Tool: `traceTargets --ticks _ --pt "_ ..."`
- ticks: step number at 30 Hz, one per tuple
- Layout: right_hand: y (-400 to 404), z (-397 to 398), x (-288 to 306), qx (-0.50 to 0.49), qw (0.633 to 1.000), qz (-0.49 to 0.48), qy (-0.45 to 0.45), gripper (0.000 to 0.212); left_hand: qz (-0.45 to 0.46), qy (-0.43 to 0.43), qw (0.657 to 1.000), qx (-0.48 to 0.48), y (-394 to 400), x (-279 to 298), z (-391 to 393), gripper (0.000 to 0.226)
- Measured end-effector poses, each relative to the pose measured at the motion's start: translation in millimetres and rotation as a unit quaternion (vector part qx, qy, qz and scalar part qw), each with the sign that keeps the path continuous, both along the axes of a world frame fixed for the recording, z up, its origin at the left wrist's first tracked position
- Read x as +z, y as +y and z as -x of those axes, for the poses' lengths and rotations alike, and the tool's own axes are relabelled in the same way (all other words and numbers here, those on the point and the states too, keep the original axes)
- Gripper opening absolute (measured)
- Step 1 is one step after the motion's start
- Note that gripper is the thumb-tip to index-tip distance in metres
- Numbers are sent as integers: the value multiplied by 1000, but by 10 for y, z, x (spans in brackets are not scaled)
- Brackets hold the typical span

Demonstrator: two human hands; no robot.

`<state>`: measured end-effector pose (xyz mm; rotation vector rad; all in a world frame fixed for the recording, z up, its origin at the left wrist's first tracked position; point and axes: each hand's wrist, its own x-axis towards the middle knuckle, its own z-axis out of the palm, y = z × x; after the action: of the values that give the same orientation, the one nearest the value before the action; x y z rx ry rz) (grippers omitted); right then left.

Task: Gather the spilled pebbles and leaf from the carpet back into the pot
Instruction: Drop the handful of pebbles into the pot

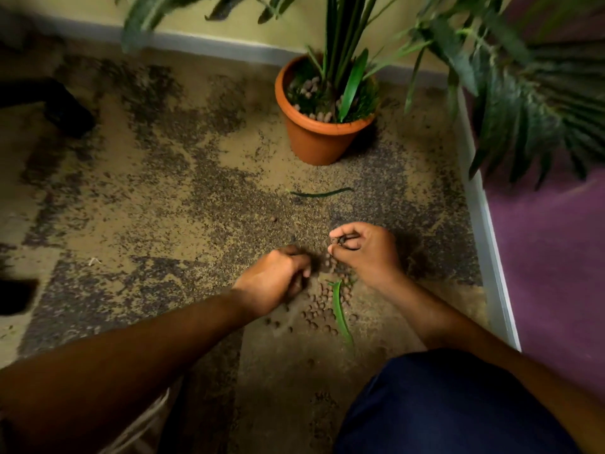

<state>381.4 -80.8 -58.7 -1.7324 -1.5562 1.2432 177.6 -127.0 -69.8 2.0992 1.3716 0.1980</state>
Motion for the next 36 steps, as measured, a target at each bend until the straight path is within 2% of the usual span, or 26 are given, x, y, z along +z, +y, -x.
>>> traceTargets --ticks 4,7,9,12,14,17,19,21,23,26,29,33,36 --pt "416 181 427 -73 993 24 92 22 -75 -81 991 76 580 393 35 16" --pt "754 412 863 -155 944 81 280 18 -66 -191 961 188 1076 646 67 17" --pt "1011 558 1070 -198 895 118 383 15 -24 -276 912 303 1415 784 90 21" --pt "1398 715 1249 -218 863 160 428 13 26 -394 816 422 1901 1087 99 27" --pt "1582 786 1310 -228 860 168 424 15 83 -459 771 435 2151 1298 117 24" --pt "1789 890 1330 -251 869 163 394 16 176 -524 725 411 2406 1434 197 21" --pt "1890 927 1262 -285 866 168 376 11 209 -522 718 410 2514 1436 203 17" --pt "1934 960 1208 -312 860 178 364 11 233 -495 733 403 2584 1398 166 24" --pt "1927 996 1183 -329 849 192 367 22 248 -472 750 392 2646 1331 111 26" --pt "1893 1023 1160 -343 825 202 400 21 238 -435 780 383 2727 1194 29 27" --pt "1889 1004 1163 -354 797 212 441 26 218 -424 782 402 2777 1154 3 33" --pt "1887 968 1205 -371 782 186 465 44 193 -410 787 419 2836 1107 126 23" --pt "1917 933 1248 -377 784 186 457 48 205 -407 791 408 2774 1028 243 14"
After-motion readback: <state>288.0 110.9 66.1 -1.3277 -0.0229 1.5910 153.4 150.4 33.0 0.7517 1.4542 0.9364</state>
